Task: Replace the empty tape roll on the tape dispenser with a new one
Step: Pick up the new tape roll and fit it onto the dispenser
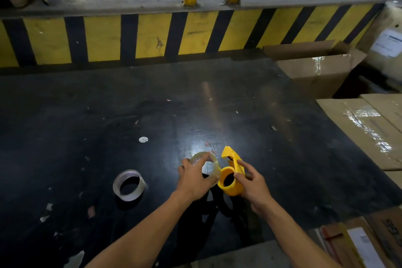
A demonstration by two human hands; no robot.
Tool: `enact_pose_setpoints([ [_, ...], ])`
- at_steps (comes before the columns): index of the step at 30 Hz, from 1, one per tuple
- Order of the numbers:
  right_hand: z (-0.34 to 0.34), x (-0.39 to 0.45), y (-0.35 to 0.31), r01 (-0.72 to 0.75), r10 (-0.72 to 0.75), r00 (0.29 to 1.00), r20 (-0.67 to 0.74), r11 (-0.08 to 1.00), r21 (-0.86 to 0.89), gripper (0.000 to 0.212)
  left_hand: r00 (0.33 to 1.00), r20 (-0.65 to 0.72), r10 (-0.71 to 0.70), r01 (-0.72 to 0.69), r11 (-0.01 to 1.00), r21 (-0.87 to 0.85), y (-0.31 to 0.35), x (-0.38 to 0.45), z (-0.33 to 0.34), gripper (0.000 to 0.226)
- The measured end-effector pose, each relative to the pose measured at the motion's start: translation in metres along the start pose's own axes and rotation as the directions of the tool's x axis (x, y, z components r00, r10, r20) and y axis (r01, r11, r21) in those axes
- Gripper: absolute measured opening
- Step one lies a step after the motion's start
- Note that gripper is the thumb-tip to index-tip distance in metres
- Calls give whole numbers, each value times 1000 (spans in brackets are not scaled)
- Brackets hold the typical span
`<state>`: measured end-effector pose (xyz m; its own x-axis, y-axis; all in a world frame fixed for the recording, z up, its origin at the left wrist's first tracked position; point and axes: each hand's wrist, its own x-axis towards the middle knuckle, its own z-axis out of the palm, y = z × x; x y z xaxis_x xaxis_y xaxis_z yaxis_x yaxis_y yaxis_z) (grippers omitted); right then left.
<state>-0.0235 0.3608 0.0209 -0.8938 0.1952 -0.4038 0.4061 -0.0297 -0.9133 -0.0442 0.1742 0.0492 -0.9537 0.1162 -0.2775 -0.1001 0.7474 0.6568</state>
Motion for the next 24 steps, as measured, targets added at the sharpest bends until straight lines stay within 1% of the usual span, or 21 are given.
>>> enact_pose_setpoints([
  [4,18,-7,1,62,-65,997,37,996,70,45,989,-148,18,-4,995,98,-11,-2,-11,84],
  [6,28,-7,3,76,-81,996,48,992,105,47,977,-213,20,6,993,118,-18,-2,-16,90],
  [10,48,-6,5,100,-108,992,68,988,117,44,953,-302,26,27,985,171,-30,-4,-25,91],
  [15,64,-8,2,117,-125,989,78,988,103,44,930,-368,-15,79,984,160,-42,-7,-34,95],
  [20,71,-12,-4,72,-89,990,113,987,143,46,924,-378,-56,116,984,138,-50,-8,-45,96],
  [24,75,-13,-11,38,-60,990,127,985,171,47,915,-396,-76,116,990,77,-48,-12,-58,100],
])
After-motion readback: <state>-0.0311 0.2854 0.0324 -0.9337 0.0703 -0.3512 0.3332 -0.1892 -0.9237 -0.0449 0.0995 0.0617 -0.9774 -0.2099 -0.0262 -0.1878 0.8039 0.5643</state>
